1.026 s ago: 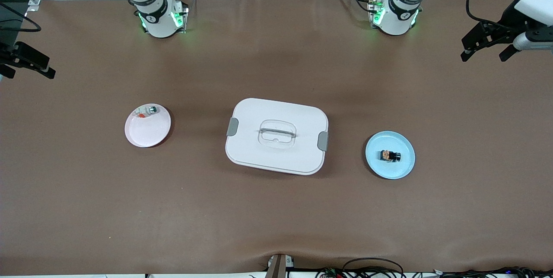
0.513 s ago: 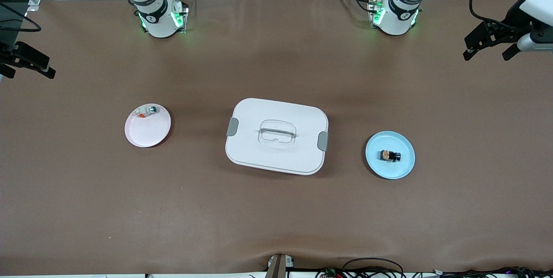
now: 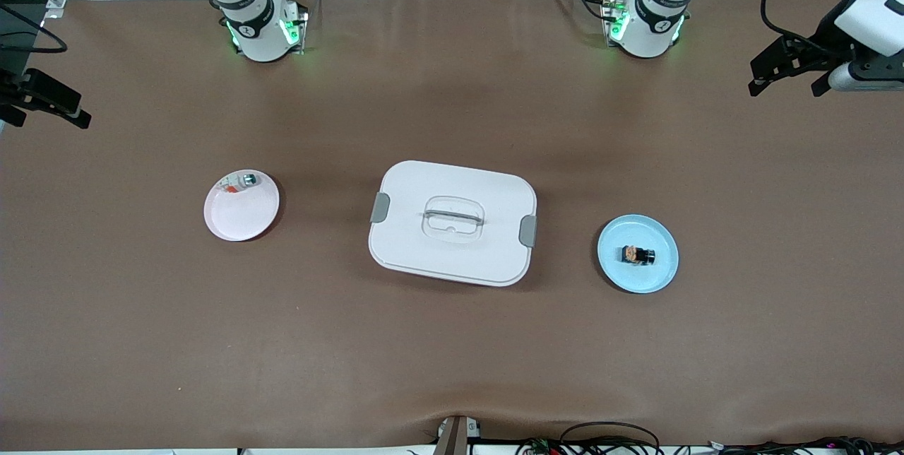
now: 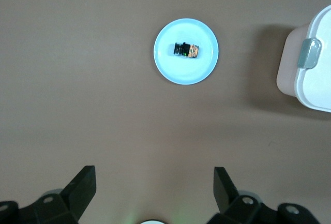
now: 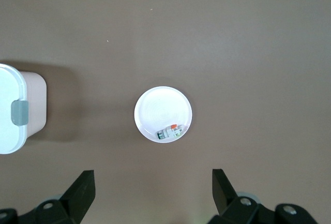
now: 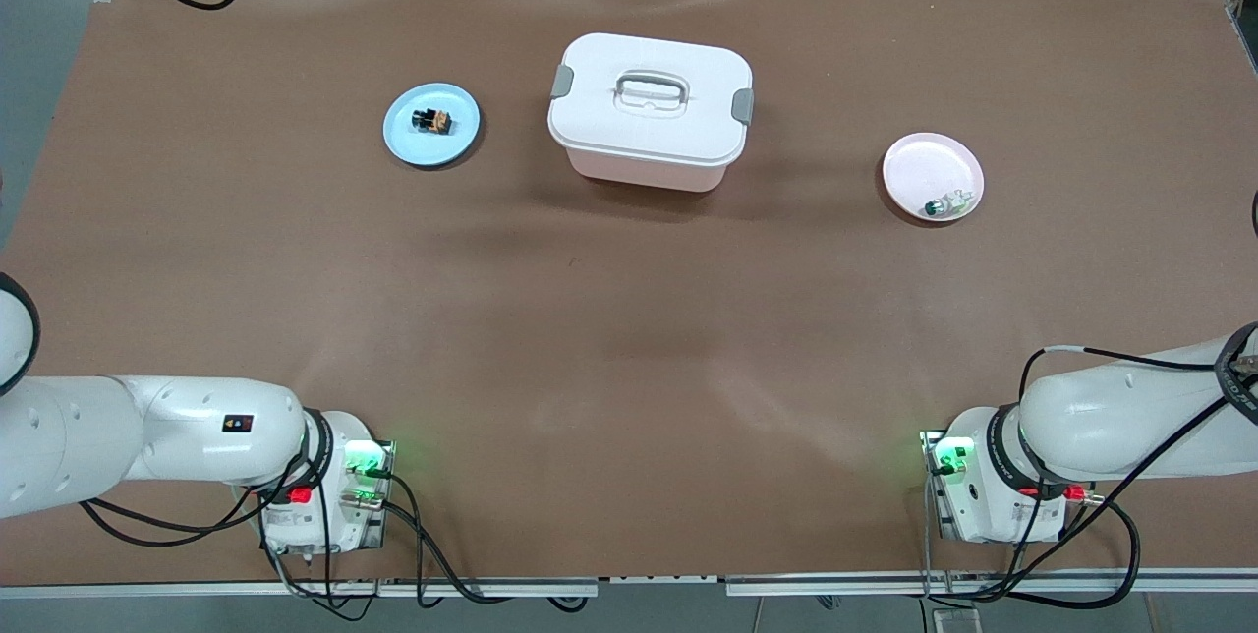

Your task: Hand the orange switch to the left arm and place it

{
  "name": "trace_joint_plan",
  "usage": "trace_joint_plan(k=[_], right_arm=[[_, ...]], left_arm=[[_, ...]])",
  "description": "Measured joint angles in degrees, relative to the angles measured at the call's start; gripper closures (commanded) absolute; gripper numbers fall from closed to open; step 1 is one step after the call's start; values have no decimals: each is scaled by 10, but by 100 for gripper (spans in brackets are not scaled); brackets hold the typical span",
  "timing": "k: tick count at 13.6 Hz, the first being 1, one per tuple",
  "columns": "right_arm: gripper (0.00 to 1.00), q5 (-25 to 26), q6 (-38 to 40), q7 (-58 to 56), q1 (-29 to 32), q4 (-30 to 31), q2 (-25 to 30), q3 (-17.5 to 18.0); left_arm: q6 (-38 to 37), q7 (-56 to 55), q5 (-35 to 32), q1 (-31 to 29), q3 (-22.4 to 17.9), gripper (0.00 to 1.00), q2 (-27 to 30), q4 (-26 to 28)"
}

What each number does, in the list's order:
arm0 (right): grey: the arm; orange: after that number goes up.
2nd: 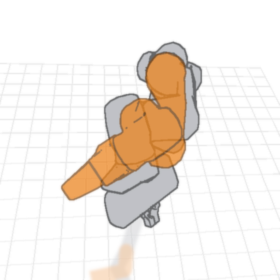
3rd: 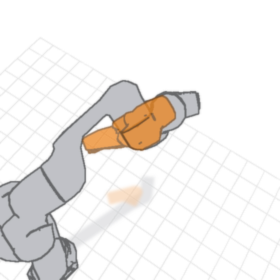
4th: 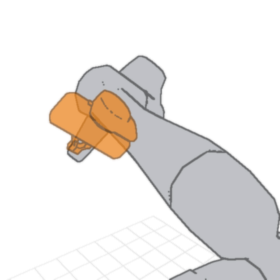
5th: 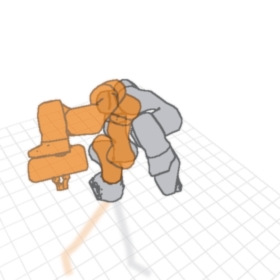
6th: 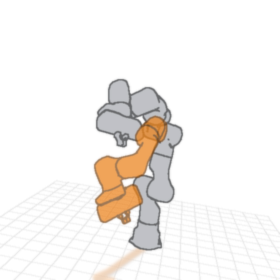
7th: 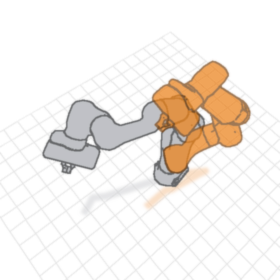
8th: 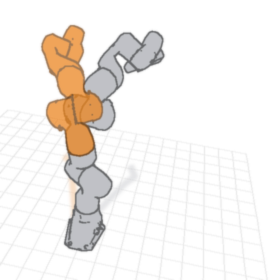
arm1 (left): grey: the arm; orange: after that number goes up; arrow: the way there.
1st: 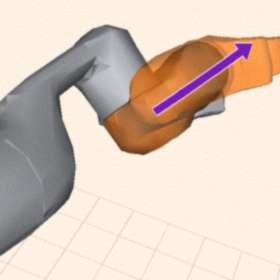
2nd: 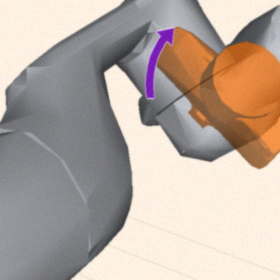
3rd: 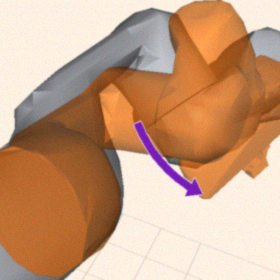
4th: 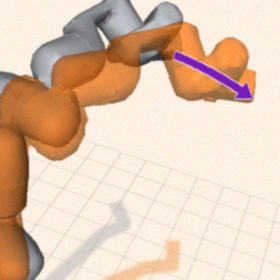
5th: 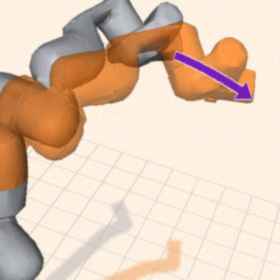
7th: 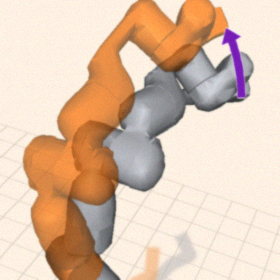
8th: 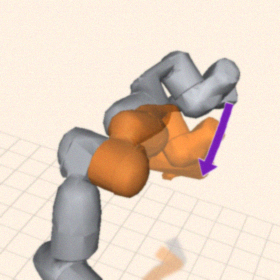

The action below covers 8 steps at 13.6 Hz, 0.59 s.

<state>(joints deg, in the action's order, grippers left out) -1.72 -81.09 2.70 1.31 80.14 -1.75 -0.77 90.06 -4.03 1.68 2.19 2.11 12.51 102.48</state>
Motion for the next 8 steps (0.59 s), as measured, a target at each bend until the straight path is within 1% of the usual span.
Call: trace_joint_plan(k=[8], right_arm=[[0,0,1,16,0,0,0,1]], left_arm=[[-5,0,0,-1,0,0,-2,0]])
